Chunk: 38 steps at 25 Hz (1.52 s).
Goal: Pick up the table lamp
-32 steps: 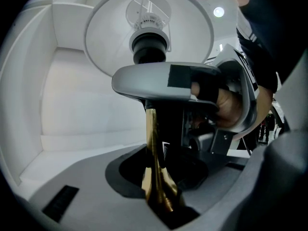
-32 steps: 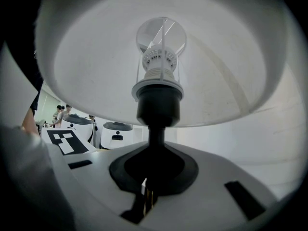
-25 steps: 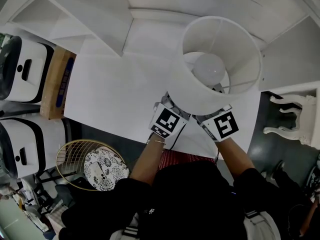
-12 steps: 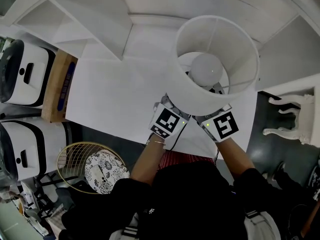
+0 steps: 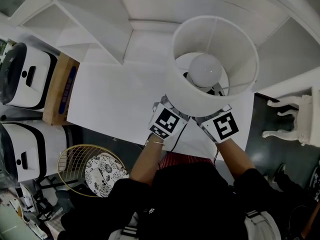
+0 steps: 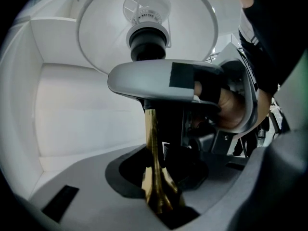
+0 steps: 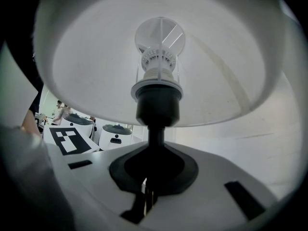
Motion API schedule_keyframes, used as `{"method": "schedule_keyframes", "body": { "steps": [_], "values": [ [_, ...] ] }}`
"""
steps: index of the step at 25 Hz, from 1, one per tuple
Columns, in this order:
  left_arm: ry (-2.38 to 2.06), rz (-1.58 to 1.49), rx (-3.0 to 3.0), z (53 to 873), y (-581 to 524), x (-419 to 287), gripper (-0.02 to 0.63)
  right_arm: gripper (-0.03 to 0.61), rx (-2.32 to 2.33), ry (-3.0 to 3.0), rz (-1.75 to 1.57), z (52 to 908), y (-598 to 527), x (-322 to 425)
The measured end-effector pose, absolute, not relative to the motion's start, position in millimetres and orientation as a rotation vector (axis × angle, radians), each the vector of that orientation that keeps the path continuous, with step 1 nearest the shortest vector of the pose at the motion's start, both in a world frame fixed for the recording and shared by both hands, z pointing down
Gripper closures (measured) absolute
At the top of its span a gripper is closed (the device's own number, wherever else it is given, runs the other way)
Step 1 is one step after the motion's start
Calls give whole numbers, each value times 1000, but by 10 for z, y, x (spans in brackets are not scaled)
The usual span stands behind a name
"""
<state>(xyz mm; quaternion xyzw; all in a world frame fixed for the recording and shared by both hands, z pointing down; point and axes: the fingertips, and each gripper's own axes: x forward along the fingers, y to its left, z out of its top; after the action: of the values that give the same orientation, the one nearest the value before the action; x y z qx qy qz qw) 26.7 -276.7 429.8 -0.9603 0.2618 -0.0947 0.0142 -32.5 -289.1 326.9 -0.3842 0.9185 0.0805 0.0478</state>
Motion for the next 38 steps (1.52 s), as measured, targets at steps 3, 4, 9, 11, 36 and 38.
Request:
{"method": "schedule_keyframes", "body": {
  "steps": [3, 4, 9, 11, 36, 38],
  "values": [
    [806, -288, -2985, 4238, -2763, 287, 499, 561, -1179, 2795, 257, 3208, -2881, -304],
    [801, -289, -2983, 4223, -2764, 295, 499, 561, -1181, 2792, 259, 3192, -2881, -296],
    [778, -290, -2966, 4119, -2753, 330, 499, 561, -1188, 2775, 275, 3086, -2861, -261],
    [779, -284, -2959, 4067, -2755, 338, 499, 561, -1187, 2771, 286, 3032, -2856, -253],
    [725, -231, -2919, 3581, -2729, 545, 499, 561, -1198, 2767, 376, 2565, -2791, -98],
    [720, -223, -2916, 3545, -2731, 567, 499, 561, -1204, 2769, 386, 2536, -2791, -77]
  ]
}}
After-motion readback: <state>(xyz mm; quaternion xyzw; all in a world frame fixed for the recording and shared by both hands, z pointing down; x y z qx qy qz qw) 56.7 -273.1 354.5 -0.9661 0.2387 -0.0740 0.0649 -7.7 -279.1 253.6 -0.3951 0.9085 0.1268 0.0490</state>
